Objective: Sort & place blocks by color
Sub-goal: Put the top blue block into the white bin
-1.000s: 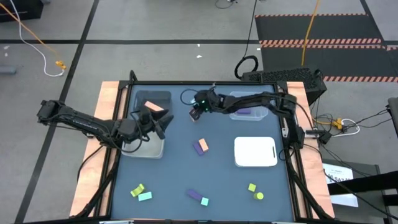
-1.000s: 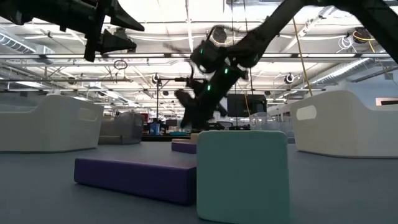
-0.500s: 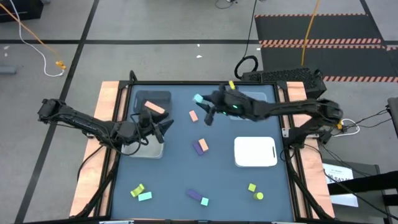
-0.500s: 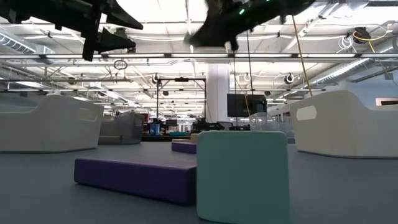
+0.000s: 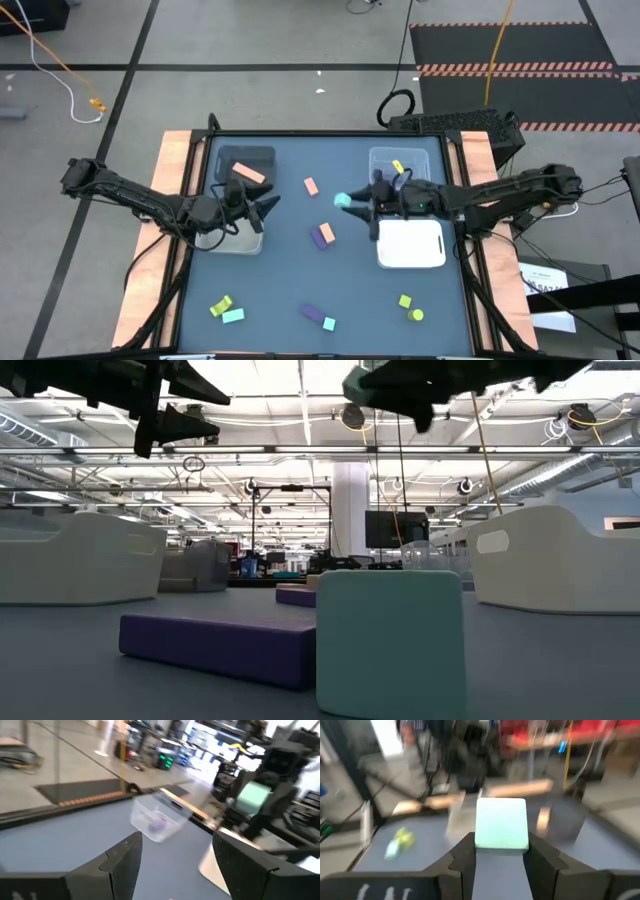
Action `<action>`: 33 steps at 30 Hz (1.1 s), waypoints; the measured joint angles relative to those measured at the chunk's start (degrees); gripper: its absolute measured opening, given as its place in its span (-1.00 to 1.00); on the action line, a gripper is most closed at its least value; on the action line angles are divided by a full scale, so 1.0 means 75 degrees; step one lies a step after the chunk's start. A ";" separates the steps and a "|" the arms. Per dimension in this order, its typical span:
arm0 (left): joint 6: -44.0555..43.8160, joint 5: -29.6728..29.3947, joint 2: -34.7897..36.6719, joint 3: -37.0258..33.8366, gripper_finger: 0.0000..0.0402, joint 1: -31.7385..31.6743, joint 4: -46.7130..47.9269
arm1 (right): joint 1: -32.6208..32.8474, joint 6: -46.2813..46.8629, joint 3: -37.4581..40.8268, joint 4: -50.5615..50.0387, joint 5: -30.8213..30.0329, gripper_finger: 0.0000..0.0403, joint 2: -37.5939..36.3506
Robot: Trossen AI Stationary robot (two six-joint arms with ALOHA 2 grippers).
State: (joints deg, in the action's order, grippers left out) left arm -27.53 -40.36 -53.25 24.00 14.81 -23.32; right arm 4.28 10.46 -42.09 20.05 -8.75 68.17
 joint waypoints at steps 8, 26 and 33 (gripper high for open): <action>-0.0358 0.1252 0.0002 -0.0002 0.21 0.0009 0.0439 | 0.0910 0.3012 0.0003 -0.3726 0.0001 -0.42 -0.1023; -0.2323 0.1804 0.0002 -0.0002 0.21 0.0003 0.2455 | 0.2096 0.7992 0.0003 -0.9282 0.1402 -0.40 -0.1167; -0.1587 0.2522 0.0002 -0.0002 0.21 0.0140 0.2224 | 0.2112 0.7499 0.0000 -0.9275 0.1410 0.18 -0.1061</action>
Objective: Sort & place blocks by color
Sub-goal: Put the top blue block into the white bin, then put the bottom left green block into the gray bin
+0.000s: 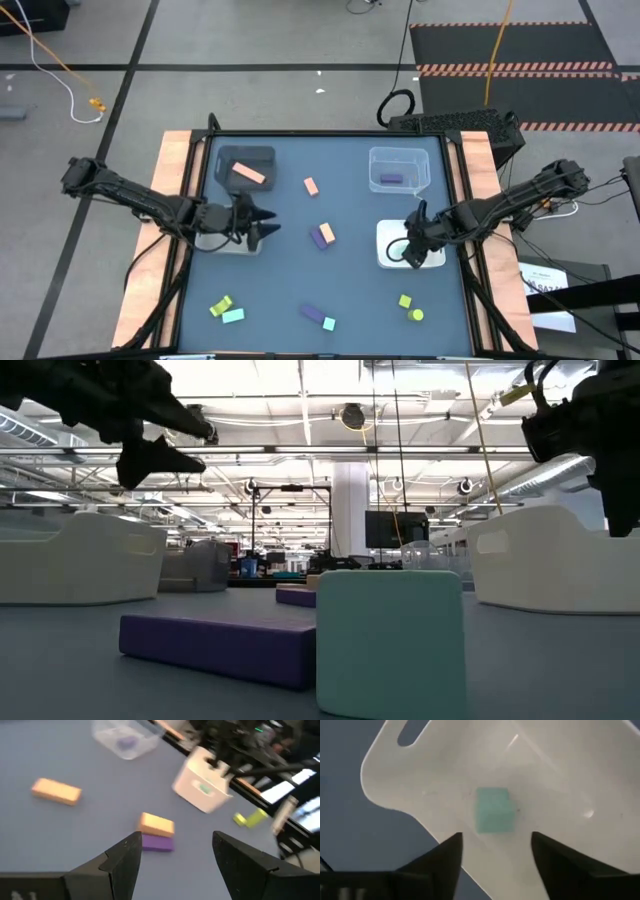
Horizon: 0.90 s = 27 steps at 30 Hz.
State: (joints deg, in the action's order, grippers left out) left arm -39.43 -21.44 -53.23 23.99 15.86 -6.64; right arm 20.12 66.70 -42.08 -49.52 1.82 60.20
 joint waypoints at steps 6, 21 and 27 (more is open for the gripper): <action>0.0209 0.0282 0.0000 0.0000 0.21 0.0735 -0.0583 | 0.0000 -0.0603 -0.0003 0.0068 0.0429 0.49 -0.0026; -0.0836 0.0286 -0.2137 0.1836 0.21 0.2757 0.0469 | -0.0003 -0.1832 -0.0003 0.1342 0.0569 0.59 -0.0029; -0.3518 0.0960 -0.3179 0.3567 0.21 0.3572 0.4003 | -0.0003 -0.1810 -0.0006 0.2276 0.0566 0.59 -0.0028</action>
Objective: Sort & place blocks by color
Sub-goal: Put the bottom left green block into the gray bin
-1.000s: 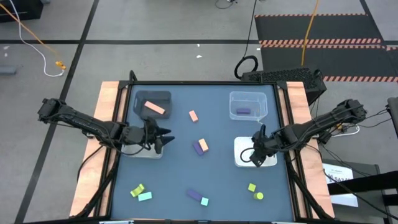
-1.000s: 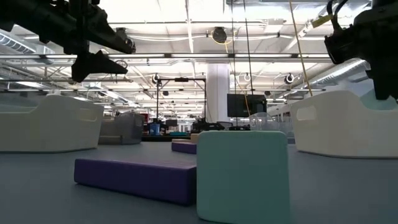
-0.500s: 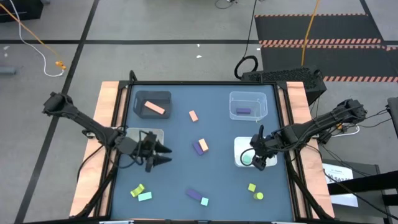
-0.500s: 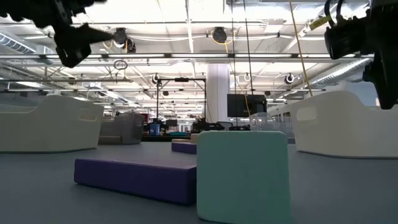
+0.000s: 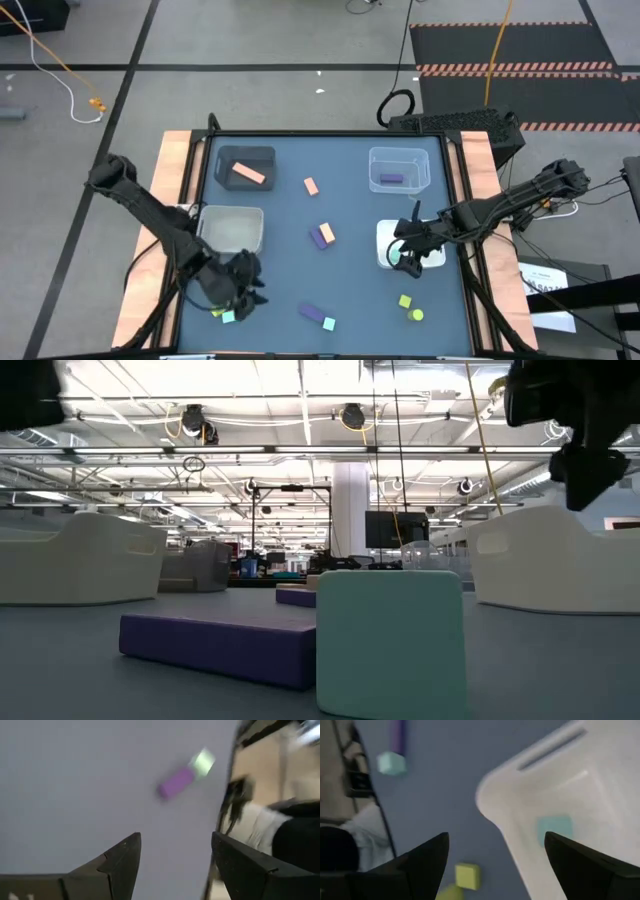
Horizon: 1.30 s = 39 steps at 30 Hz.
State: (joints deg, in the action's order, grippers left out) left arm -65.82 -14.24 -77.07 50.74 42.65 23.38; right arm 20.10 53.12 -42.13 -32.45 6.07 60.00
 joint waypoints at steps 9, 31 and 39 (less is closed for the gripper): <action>-0.3613 0.1200 -0.1339 0.1230 0.21 0.0944 0.3081 | -0.0019 0.1199 0.0000 0.1340 -0.1230 0.59 0.0043; -0.4978 0.1866 -0.3376 0.1161 0.20 0.1484 0.4023 | -0.0370 -0.0247 0.0000 0.1498 -0.2585 0.59 -0.0068; -0.4695 0.1767 -0.3477 0.1157 -0.36 0.1494 0.3985 | -0.0370 -0.0227 0.0000 0.1498 -0.2579 0.59 -0.0068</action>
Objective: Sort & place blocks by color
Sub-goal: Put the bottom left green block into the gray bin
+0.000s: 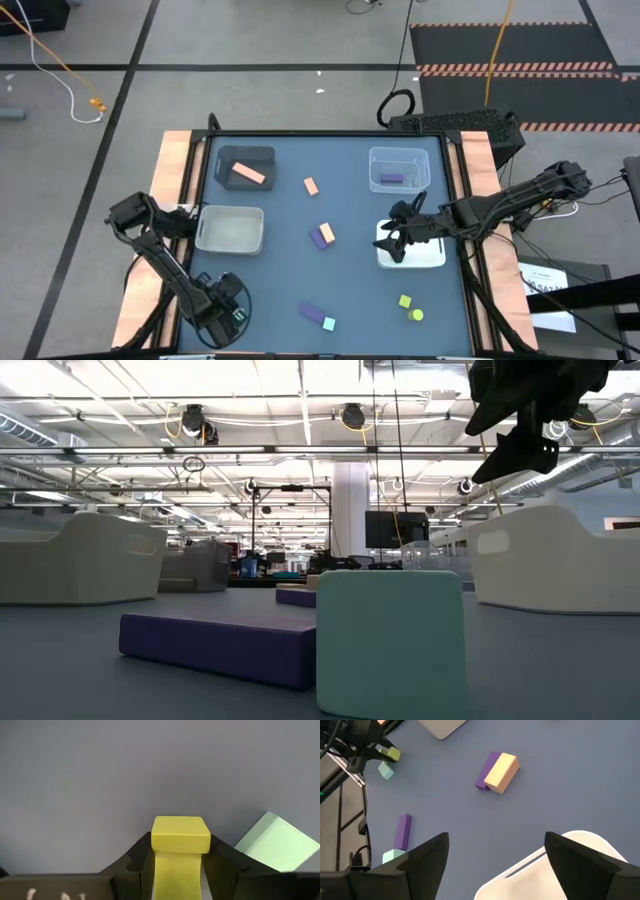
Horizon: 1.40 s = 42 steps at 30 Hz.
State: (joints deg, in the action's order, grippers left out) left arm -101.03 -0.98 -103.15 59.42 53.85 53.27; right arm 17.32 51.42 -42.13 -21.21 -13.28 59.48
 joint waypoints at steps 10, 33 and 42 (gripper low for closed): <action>-0.0290 -0.1903 0.0657 -0.0008 -0.36 0.0068 0.0003 | 0.0000 -0.0009 0.0000 0.0002 0.0000 0.59 0.0000; 0.7140 -0.7485 0.2407 0.0009 -0.36 -0.1065 -0.5104 | 0.0000 -0.0172 0.0006 0.0287 -0.0012 0.59 0.0000; 1.0180 -0.7500 0.2407 0.0012 -0.36 -0.1891 -0.7242 | 0.0000 -0.0892 0.0006 0.1291 -0.0023 0.59 0.0000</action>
State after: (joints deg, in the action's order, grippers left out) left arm -24.68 -57.23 -85.10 59.51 39.67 -1.04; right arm 17.32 44.73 -42.09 -11.53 -13.45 59.48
